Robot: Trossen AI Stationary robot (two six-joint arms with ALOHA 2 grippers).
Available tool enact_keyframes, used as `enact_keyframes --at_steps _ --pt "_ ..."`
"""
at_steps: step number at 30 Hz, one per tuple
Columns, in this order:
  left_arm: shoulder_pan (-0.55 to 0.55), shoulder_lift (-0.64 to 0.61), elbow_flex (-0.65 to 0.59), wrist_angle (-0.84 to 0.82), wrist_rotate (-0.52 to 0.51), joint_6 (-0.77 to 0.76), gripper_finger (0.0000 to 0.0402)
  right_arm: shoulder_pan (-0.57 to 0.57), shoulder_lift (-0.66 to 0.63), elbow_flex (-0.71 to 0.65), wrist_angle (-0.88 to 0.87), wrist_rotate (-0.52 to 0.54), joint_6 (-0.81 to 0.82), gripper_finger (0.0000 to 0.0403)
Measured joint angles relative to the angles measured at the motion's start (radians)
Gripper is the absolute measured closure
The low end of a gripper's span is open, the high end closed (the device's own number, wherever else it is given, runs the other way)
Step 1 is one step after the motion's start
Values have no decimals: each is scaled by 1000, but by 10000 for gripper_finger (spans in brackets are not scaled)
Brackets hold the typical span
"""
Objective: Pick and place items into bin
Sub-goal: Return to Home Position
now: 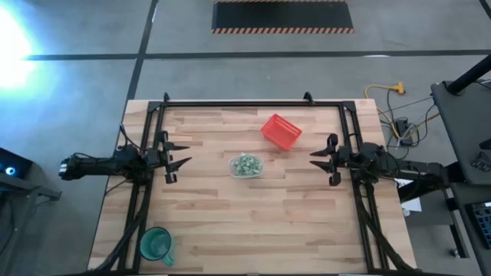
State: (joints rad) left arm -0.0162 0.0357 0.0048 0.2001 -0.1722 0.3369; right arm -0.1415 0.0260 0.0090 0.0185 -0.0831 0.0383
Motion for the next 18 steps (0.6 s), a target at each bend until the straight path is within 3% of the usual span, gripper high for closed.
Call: enact_keyframes --at_steps 11,16,18 --pt "0 2 0 0 0 -18 246 13 100 0 -1 7 -71 285" --pt "0 1 2 1 0 -20 246 48 96 0 46 -150 -183 282" --pt "0 1 3 1 0 -22 246 68 86 0 67 -149 -197 283"
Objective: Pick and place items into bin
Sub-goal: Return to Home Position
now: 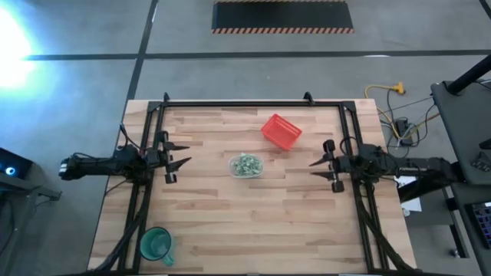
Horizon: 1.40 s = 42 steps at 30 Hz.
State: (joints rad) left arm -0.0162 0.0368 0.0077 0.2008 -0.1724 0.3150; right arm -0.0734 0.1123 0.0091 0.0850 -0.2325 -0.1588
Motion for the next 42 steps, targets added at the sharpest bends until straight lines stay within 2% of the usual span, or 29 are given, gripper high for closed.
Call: enact_keyframes --at_steps 4,11,17,34,42 --pt "0 1 0 0 0 -4 246 42 1 1 -24 105 25 288" --pt "0 -1 1 0 0 -4 246 88 -14 1 -13 174 21 294" --pt "0 0 1 -2 0 -4 246 87 -28 0 -58 350 66 291" --pt "0 -1 1 -36 -21 -3 246 88 -18 0 -57 359 51 300" --pt "0 1 1 -130 -21 3 246 88 -18 0 -57 359 54 296"
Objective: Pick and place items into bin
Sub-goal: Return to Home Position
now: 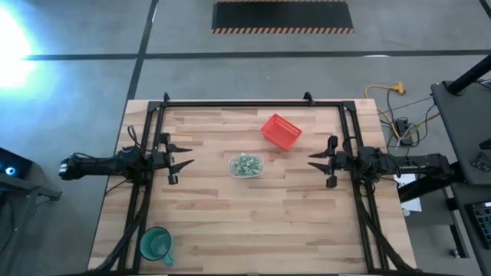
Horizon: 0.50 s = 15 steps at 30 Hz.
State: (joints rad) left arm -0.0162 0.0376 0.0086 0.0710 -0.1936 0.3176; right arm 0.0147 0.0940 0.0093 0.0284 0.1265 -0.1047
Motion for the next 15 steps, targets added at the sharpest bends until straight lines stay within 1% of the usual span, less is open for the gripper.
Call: enact_keyframes --at_steps 11,15 --pt "0 7 -2 -28 27 -7 246 0 0 0 0 -1 0 310" --pt "0 11 -2 -29 32 -23 246 0 0 0 0 -3 0 309"
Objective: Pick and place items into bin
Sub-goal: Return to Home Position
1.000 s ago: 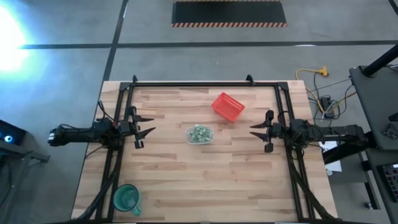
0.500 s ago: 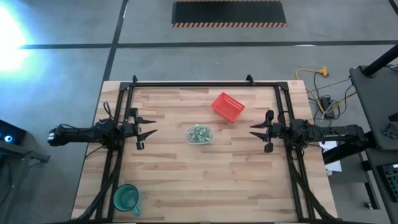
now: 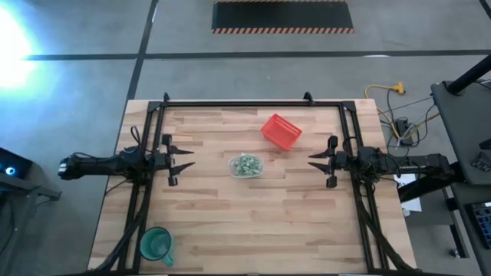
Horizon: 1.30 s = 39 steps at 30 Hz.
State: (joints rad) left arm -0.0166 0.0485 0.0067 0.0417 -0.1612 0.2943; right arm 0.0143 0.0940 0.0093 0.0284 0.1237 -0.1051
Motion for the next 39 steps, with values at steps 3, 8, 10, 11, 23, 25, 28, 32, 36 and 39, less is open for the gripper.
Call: enact_keyframes --at_steps 3,8,10,11,23,25,28,32,36,39 --pt "0 11 0 0 0 0 246 0 0 0 0 0 0 306" --pt "0 27 0 2 0 0 246 0 0 0 0 0 0 302" --pt "0 32 0 2 0 0 246 0 0 0 0 0 0 300" --pt "0 35 0 2 0 0 246 0 0 0 0 0 0 300" --pt "0 49 -1 7 0 0 246 0 0 0 0 0 -3 316" --pt "0 49 0 7 0 -24 246 0 0 0 0 0 -3 318" --pt "0 49 0 11 0 -67 246 0 0 0 0 0 -2 319" --pt "0 57 0 11 0 -77 246 0 0 0 0 0 -2 315" --pt "0 64 0 12 0 -78 246 0 0 0 0 0 -2 310" --pt "0 69 0 13 0 -78 246 0 0 0 0 0 -1 310"
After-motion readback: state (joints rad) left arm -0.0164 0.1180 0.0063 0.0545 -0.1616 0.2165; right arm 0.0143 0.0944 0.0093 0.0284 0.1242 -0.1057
